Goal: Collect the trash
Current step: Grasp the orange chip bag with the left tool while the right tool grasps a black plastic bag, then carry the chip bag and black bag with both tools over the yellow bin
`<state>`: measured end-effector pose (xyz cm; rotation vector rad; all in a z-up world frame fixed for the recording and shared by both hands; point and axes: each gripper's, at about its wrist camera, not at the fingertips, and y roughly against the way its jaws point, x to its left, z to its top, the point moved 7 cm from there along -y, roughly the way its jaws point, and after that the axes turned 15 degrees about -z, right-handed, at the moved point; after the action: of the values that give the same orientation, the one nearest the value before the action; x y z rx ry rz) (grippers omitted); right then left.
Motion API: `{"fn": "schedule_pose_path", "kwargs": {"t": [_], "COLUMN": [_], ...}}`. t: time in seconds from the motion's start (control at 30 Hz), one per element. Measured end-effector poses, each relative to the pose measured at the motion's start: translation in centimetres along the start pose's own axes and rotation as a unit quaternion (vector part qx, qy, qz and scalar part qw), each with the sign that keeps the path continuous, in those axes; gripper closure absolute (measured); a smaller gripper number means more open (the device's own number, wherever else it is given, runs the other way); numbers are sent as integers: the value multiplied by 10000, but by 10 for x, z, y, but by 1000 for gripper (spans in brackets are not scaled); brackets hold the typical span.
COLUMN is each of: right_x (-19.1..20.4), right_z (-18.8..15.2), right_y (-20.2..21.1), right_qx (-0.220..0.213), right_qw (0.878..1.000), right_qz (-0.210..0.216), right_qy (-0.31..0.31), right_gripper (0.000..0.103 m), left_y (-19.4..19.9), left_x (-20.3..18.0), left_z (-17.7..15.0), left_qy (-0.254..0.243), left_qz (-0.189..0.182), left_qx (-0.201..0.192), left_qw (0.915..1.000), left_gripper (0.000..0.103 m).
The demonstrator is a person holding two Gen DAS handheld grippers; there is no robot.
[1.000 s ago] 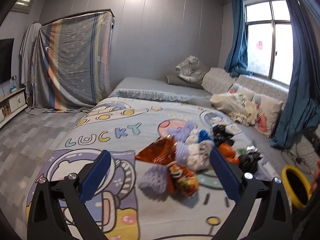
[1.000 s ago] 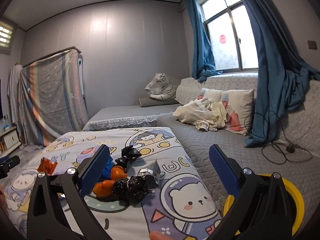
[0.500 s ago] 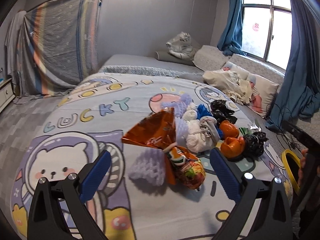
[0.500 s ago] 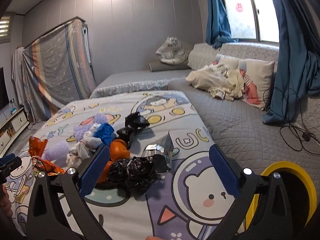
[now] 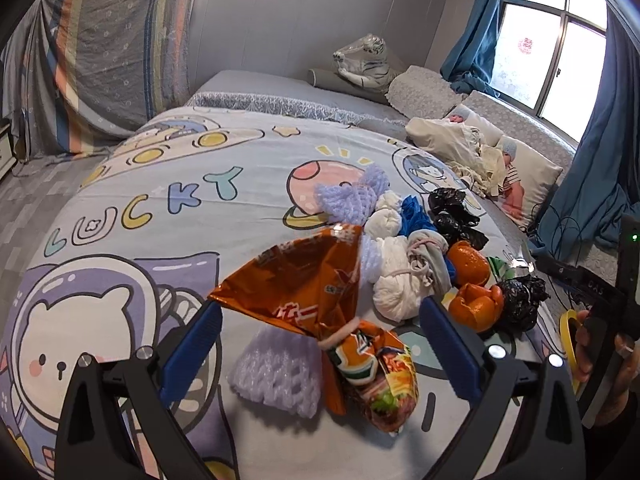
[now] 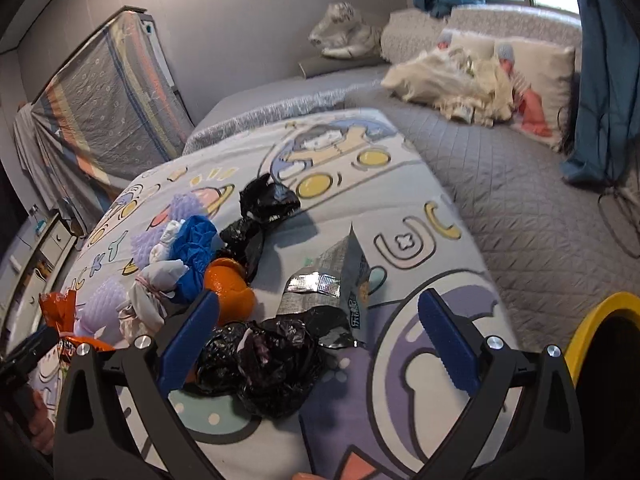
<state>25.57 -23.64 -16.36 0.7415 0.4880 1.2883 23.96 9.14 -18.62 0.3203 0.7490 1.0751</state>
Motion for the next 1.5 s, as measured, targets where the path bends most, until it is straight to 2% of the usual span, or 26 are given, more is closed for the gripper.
{"fn": "schedule_pose_path", "kwargs": {"t": [0.1,0.2,0.3,0.43,0.5,0.57,0.63,0.67,0.87,0.97,1.2,1.5], "right_x": [5,16,28,31,32,33,36,37,42,41,36,20], "right_z": [-7,-15,-20,-24,-26,-29,-31,-32,-32,-31,-27,-15], "right_y": [-7,3,-1,-16,-20,-21,-19,-18,-10,-8,11,51], "right_qx": [316,199,234,514,574,627,669,666,601,608,356,-122], "right_qw": [9993,9995,9987,9976,9972,9970,9963,9961,9957,9957,9973,9986], "right_qz": [185,195,211,272,296,287,349,364,435,465,382,364], "right_qy": [-112,150,393,383,373,363,406,446,563,530,518,365], "right_gripper": [8,8,8,8,9,24,30,36,55,61,65,66], "left_y": [-8,-21,-32,-45,-49,-48,-43,-41,-17,-5,15,42], "left_x": [7,8,10,17,21,24,23,23,18,14,11,-1], "left_z": [2,2,1,-4,-9,-10,-7,-7,-8,-9,-16,-10], "left_qy": [141,292,289,476,626,711,766,784,819,762,629,381], "left_qz": [41,-171,-225,-215,-237,-248,-333,-364,-507,-584,-501,-454], "left_qx": [78,233,400,620,712,690,597,578,403,324,212,-101], "left_qw": [9999,9992,9985,9967,9952,9948,9947,9946,9945,9949,9965,9982], "left_gripper": [8,8,10,35,41,48,57,58,62,63,63,63]}}
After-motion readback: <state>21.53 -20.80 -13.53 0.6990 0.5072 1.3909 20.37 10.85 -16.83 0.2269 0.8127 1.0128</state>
